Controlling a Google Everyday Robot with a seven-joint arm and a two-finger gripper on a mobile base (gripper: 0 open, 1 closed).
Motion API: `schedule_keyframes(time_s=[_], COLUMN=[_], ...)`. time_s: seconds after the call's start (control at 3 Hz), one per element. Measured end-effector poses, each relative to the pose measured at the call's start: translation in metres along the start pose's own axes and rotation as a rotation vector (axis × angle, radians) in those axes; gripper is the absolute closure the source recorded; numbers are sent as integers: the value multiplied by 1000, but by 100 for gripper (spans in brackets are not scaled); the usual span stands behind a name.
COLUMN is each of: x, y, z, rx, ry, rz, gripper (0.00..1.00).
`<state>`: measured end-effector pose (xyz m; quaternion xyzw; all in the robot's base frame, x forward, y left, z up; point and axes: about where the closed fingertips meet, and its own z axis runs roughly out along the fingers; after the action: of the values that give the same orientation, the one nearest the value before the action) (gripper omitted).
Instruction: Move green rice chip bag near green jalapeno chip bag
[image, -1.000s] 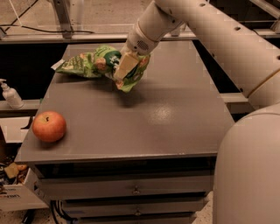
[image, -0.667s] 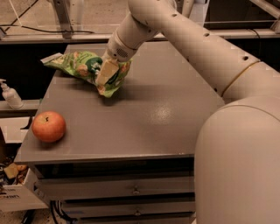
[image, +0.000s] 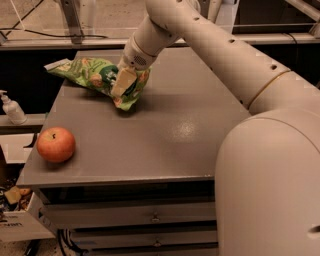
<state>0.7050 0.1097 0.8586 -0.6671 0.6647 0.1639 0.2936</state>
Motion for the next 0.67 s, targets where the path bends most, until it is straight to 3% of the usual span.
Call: schedule_keyframes(time_s=[0.67], x=[9], y=[-6], z=[-10], rx=[8], ry=[2], rz=[-10], gripper=[0])
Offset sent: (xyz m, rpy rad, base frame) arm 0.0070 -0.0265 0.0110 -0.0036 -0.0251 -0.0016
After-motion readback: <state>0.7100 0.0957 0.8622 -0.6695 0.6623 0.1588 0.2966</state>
